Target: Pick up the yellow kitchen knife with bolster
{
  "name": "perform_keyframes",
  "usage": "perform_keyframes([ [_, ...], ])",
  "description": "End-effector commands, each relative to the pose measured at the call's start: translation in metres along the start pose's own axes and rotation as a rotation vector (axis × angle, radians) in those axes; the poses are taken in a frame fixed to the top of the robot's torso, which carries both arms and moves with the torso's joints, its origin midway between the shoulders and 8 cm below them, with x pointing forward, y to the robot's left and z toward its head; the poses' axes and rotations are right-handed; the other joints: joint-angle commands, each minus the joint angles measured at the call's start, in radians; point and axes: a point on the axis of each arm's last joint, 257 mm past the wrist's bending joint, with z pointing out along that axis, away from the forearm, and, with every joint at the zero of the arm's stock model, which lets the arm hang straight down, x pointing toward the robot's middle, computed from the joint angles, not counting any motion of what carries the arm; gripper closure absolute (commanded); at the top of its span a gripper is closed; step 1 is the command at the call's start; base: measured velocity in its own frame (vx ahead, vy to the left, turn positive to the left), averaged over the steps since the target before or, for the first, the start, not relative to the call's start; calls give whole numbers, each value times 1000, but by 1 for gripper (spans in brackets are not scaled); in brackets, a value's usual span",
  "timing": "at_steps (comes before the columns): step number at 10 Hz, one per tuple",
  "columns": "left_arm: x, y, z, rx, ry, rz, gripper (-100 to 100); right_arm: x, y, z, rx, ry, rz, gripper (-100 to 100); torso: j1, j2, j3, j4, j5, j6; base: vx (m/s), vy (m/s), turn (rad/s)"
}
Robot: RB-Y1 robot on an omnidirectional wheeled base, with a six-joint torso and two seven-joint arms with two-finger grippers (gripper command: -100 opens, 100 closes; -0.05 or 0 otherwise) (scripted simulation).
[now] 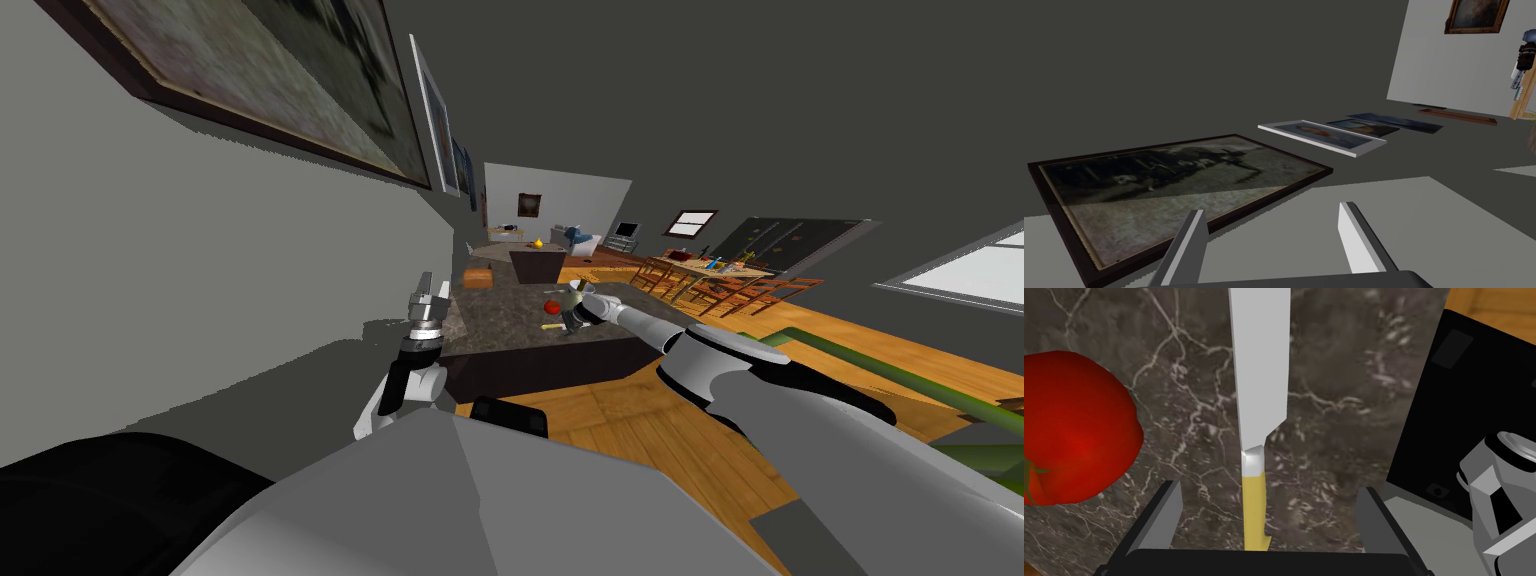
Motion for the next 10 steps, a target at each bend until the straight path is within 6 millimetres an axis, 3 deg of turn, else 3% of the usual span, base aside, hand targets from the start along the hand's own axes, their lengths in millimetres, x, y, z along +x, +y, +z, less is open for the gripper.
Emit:
perform_keyframes([
  [1, 0, 0, 0, 0, 0, 0, 0, 2, 7, 10, 4, 2, 0, -100, 0, 0, 0, 0, 0, 0, 8, -10, 29],
  [2, 0, 0, 0, 0, 0, 0, 0, 2, 4, 7, 1, 1, 0, -100, 0, 0, 0, 0, 0, 0, 0, 0, 0],
  [3, 0, 0, 0, 0, 0, 0, 0, 3, 4, 7, 3, 2, -1, 100, 0, 0, 0, 0, 0, 0, 0, 0, 0],
  [7, 0, 0, 0, 0, 0, 0, 0, 3, 4, 7, 3, 2, -1, 100, 0, 0, 0, 0, 0, 0, 0, 0, 0],
  [9, 0, 0, 0, 0, 0, 0, 0, 3, 9, 4, -22, 1, 12, -100, 0, 0, 0, 0, 0, 0, 12, -17, 41],
  [10, 0, 0, 0, 0, 0, 0, 0, 4, 11, 2, -36, 1, 19, -100, -1, -1, 0, 0, 0, 0, 40, -63, 127],
])
